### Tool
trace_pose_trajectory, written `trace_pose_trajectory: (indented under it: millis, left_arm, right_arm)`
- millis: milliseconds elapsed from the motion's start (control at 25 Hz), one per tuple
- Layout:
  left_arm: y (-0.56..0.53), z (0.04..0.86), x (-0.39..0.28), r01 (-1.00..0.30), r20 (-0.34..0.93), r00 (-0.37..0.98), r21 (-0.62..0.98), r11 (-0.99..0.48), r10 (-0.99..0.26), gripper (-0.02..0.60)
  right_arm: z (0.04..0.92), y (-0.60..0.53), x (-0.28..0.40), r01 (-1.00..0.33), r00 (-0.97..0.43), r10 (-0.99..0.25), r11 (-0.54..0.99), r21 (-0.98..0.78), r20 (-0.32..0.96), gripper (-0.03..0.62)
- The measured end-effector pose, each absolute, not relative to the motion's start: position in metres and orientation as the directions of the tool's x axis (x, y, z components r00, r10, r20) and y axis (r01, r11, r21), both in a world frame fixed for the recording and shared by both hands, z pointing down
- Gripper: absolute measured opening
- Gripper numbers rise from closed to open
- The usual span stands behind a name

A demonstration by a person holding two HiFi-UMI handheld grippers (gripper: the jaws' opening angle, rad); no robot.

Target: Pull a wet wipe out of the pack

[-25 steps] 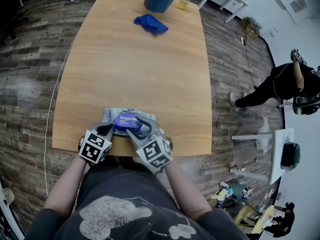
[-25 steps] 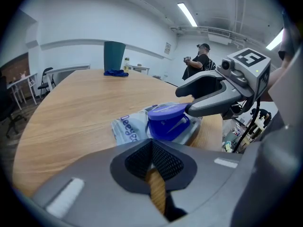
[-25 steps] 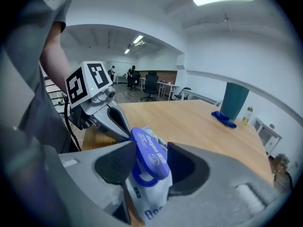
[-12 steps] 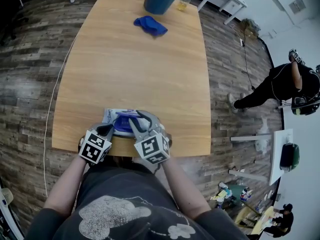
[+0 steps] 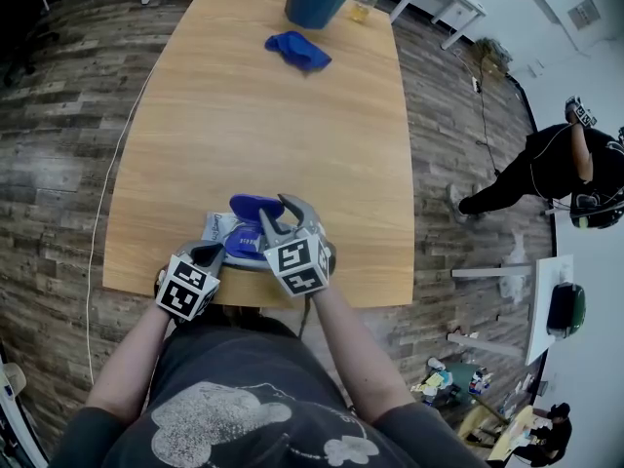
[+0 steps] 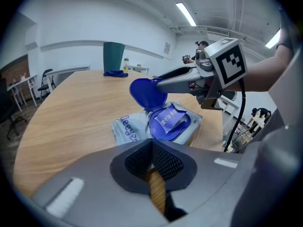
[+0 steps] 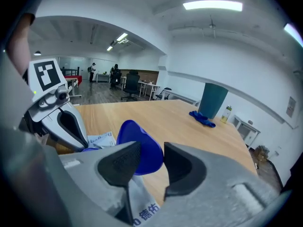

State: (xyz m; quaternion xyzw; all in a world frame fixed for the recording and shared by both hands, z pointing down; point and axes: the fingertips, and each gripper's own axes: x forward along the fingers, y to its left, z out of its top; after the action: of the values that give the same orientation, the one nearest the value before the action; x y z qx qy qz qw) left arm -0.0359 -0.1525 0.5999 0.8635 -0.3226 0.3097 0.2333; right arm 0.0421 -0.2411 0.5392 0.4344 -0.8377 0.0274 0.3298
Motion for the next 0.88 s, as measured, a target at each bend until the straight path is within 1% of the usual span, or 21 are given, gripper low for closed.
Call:
trace_pose_trajectory:
  millis: [240, 480, 680, 880]
  left_arm:
    - [-0.155, 0.599, -0.036, -0.702, 0.686, 0.601, 0.209, -0.681, -0.41, 0.017]
    - [-0.155, 0.598, -0.036, -0.701, 0.678, 0.603, 0.199, -0.685, -0.42, 0.017]
    - [-0.156, 0.598, -0.035, -0.705, 0.678, 0.6, 0.196, -0.682, -0.425, 0.018]
    - [-0.153, 0.597, -0.038, -0.703, 0.678, 0.616, 0.245, -0.668, -0.4, 0.018]
  right_arm:
    - [0.563, -0.254, 0.052, -0.777, -0.378, -0.672, 0.604, 0.176, 0.637, 0.138]
    - [0.582, -0.254, 0.052, -0.789, -0.38, -0.632, 0.603, 0.121, 0.675, 0.138]
    - [0.58, -0.254, 0.054, -0.806, -0.401, -0.635, 0.587, 0.076, 0.66, 0.137]
    - [0.55, -0.249, 0.06, -0.824, -0.408, -0.693, 0.56, 0.087, 0.595, 0.137]
